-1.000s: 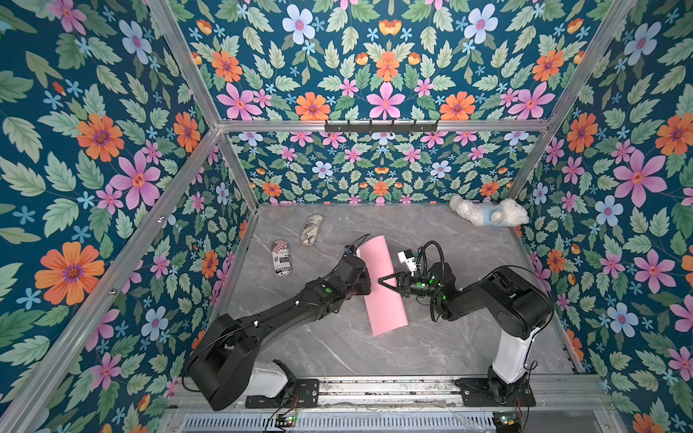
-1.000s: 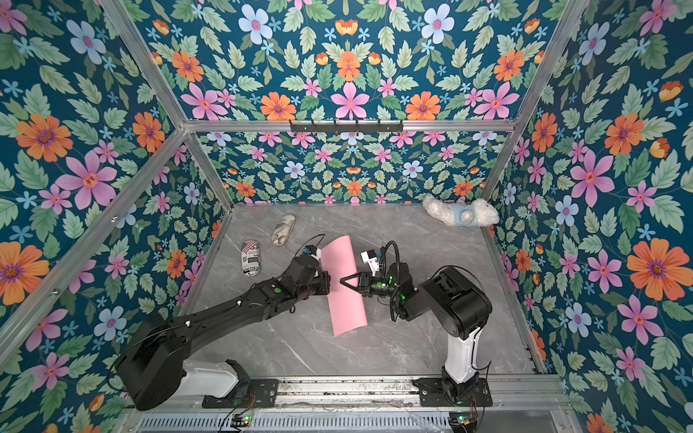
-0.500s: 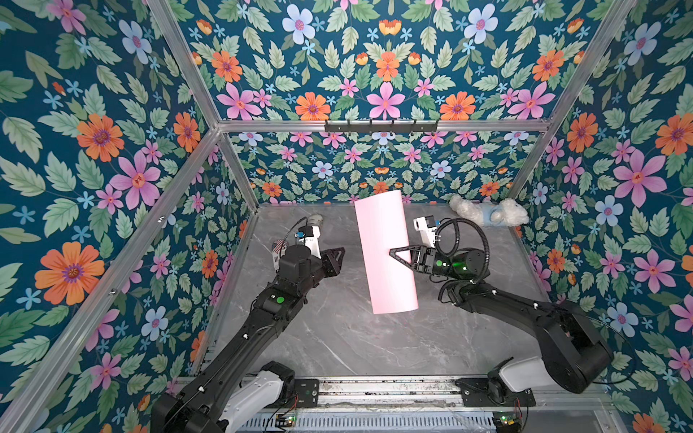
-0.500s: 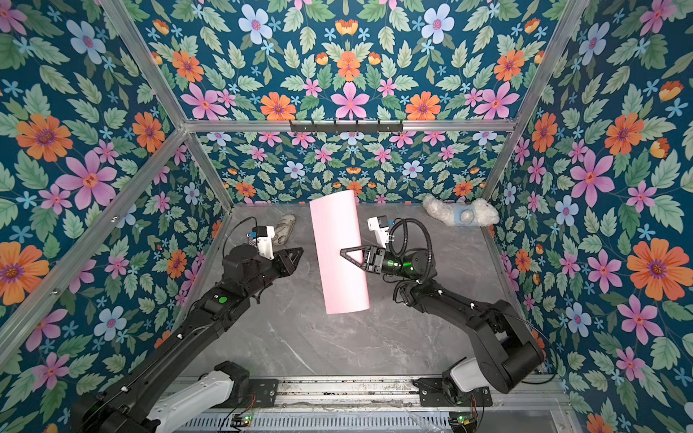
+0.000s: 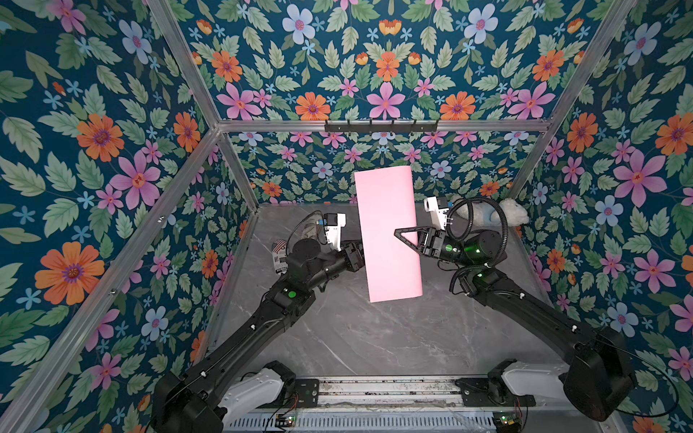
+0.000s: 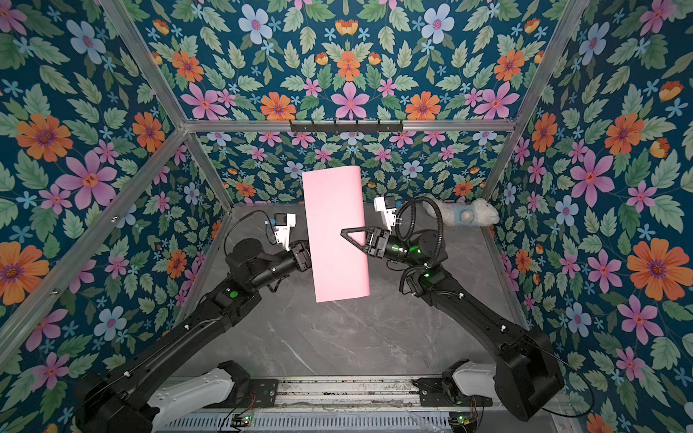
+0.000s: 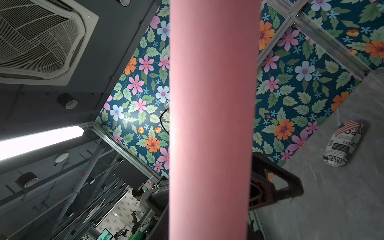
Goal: Fold the rectangular paper in half along the long edge
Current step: Fold the paper.
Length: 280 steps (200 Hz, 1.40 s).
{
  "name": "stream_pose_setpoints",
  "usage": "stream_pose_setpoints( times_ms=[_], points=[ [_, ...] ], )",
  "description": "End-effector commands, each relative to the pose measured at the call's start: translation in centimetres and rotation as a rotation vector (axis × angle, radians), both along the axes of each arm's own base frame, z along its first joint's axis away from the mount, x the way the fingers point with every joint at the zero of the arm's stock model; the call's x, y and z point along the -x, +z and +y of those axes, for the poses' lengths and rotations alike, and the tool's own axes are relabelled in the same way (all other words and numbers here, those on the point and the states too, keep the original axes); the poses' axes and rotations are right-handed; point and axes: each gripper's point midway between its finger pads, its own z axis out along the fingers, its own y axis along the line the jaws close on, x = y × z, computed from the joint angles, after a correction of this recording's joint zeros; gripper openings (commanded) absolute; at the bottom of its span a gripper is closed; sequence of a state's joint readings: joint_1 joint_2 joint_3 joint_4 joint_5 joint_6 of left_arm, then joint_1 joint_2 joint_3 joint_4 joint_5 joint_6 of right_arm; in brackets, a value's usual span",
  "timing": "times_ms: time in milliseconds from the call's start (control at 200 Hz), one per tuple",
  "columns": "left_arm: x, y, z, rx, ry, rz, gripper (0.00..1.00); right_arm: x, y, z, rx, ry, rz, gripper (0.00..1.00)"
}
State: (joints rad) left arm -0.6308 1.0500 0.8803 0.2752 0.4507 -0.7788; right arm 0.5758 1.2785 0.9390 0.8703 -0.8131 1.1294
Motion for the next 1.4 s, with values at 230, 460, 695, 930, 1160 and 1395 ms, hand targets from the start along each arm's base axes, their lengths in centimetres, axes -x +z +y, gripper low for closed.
stream_pose_setpoints(
  times_ms=[230, 460, 695, 930, 1160, 1395],
  points=[
    [2.0, 2.7, -2.4, 0.032, -0.098, -0.041, 0.38, -1.5, -0.4, 0.1, 0.083, -0.088, 0.013, 0.33],
    [2.2, 2.9, -2.6, 0.005, -0.089, -0.045, 0.37, -2.1, -0.9, -0.1, 0.114, -0.128, 0.013, 0.33],
    [1.8, 2.1, -2.7, -0.022, -0.076, -0.027, 0.38, -2.0, -0.8, -0.3, 0.111, -0.133, 0.007, 0.34],
    [2.0, 1.5, -3.8, -0.037, -0.097, -0.014, 0.37, -2.2, -0.8, -0.3, 0.111, -0.139, 0.004, 0.34],
    [2.1, 1.5, -4.1, -0.047, -0.102, -0.016, 0.04, -2.2, -0.6, -0.4, 0.101, -0.142, -0.004, 0.37],
    [2.0, 1.7, -3.6, -0.063, -0.079, -0.025, 0.00, -2.6, -0.8, -0.8, 0.103, -0.157, -0.004, 0.43]
  ],
)
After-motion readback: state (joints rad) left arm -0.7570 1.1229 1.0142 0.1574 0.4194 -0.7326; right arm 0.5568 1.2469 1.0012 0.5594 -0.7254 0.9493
